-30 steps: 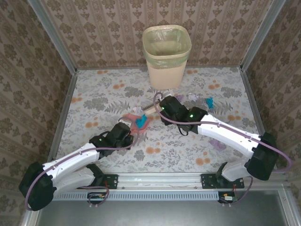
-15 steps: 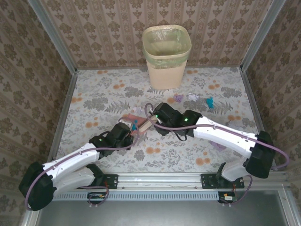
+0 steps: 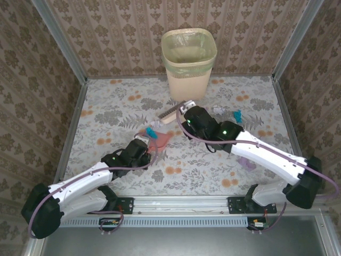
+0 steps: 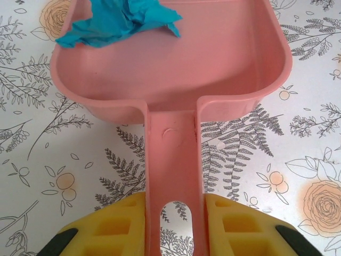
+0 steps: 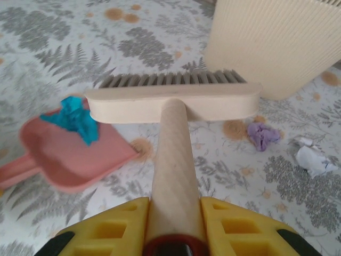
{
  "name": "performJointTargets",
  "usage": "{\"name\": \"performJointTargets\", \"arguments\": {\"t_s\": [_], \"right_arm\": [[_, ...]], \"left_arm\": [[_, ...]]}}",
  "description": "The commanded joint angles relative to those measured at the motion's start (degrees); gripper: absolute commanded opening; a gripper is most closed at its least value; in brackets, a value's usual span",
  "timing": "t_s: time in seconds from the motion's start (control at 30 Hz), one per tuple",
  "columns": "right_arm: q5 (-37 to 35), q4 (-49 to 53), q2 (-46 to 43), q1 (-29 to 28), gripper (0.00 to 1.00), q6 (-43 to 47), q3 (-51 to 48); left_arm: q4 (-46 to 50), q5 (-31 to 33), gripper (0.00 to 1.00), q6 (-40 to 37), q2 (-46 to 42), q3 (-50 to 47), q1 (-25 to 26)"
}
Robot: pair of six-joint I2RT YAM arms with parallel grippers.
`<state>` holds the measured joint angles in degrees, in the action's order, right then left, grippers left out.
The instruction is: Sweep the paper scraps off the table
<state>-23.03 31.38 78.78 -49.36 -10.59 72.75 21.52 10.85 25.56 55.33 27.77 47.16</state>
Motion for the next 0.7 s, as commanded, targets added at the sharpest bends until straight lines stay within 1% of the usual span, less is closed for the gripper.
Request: {"name": "performJointTargets", "arguments": {"t_s": [0.0,0.17,0.3,0.43,0.67], "right_arm": [[-1.64,-4.57,7.41,0.9,0.0,-1.45,6.12],[0.2,-1.87,19.36,0.83,0.0,-0.42,15.13],[1.14,2.55,23.89,0.29,0.0,-0.1,18.15],[1.64,3.61,22.23,-1.86,0.0,-0.22,14.96],[5.38,5.12,15.18,-5.01,0.0,-3.24,7.15]], "left_arm": [[2.38,2.35,0.0,1.24,-0.53,0.05,-0.41],[3.07,3.42,0.0,1.89,-0.52,0.18,-0.76],[3.17,3.57,0.0,2.04,-0.46,0.17,-0.94],[2.94,3.46,0.0,2.09,-0.05,0.26,-1.2],[2.61,3.02,0.0,1.89,0.66,0.36,-1.43]]}}
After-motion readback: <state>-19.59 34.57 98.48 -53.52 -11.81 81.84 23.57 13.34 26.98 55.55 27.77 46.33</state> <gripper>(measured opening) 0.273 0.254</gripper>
